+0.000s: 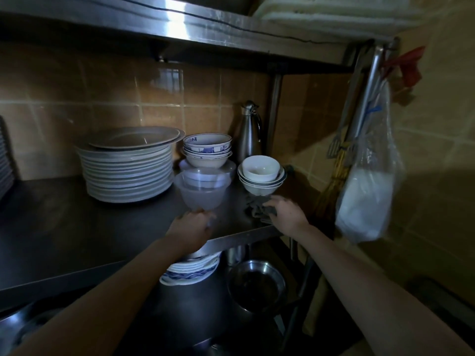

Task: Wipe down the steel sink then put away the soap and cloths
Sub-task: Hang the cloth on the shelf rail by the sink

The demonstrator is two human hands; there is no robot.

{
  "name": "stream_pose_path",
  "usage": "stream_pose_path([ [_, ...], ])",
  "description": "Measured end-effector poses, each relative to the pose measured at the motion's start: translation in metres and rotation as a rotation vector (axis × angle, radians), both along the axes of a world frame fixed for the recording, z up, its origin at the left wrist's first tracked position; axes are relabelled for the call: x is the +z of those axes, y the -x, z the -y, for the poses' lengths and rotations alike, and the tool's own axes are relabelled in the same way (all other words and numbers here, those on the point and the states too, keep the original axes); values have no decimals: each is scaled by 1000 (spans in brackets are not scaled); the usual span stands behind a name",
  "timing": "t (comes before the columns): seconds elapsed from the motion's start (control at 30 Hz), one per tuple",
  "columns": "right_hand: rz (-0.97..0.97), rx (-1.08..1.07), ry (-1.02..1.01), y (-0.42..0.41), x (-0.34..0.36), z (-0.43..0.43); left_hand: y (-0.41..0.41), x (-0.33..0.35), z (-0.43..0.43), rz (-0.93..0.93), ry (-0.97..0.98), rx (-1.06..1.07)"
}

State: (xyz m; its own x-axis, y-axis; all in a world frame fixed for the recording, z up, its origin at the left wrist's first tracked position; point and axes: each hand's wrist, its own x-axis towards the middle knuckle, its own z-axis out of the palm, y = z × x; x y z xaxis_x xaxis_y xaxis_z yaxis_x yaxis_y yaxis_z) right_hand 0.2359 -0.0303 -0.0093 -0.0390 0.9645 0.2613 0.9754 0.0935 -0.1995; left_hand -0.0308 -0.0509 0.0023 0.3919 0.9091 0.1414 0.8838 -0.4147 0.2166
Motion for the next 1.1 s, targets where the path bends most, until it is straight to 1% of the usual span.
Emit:
stream_pose_path([
  [0.23, -5, -94, 33, -13, -12, 77, -3, -6, 42, 38, -31, -23],
  [0.37, 28, -154, 85, -26, -21, 131, -16, -12, 73, 80, -79, -91],
  [0.53, -15, -232, 105, -45, -33, 200, -45, -24, 101, 144, -90, -170],
  [0.73, -38, -316, 204, -83, -51, 263, -87, -40, 124, 92, -52, -281],
  [0.83, -75, -363, 185, -102, -58, 293, -111, -44, 134, 104, -21, -343],
  [0.93, -77, -412, 163, -121, -64, 324, -137, -46, 142, 71, 19, -415],
  [1.1, -83, -525, 119, -145, -67, 370, -183, -46, 163, 56, -14, -498],
])
